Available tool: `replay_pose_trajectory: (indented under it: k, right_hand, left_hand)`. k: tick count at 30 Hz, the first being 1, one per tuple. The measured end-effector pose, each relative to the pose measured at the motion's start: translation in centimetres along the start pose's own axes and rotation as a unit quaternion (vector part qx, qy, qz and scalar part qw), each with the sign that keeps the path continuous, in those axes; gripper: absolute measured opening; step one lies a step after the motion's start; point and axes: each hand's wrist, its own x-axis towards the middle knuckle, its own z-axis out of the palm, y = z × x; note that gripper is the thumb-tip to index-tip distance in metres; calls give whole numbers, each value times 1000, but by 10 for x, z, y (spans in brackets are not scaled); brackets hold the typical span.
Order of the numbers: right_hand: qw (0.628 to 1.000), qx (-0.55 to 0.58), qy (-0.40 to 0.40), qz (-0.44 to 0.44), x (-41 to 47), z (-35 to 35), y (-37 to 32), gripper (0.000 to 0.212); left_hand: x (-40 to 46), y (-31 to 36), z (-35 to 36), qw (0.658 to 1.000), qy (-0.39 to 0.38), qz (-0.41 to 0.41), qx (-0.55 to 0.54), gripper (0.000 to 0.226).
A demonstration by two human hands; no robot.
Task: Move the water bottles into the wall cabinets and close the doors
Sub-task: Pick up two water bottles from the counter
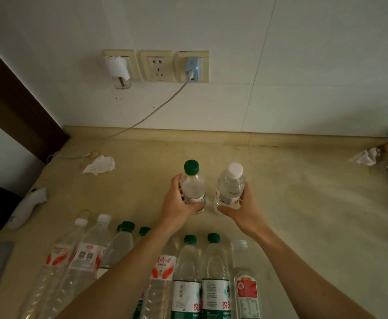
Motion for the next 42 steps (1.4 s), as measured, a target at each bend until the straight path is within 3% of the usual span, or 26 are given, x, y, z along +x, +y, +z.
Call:
replay_pose_trajectory:
  k: [11,19,28,42]
  right_hand:
    - [998,16,50,28,-16,-2,-17,69]
    - [991,71,101,-48,-68,-26,-101,78]
    - [961,95,162,-203,-138,-94,-236,61]
    - [860,40,262,-436,-190,-243,-473,44]
  left_hand:
    - [-12,19,-8,997,41,52,-37,81]
    - [-47,83,-38,985,33,154,-69,82]
    - [-108,221,-92,939,75,317,-106,72]
    - [-167,480,-143,830,132,515,-171,67]
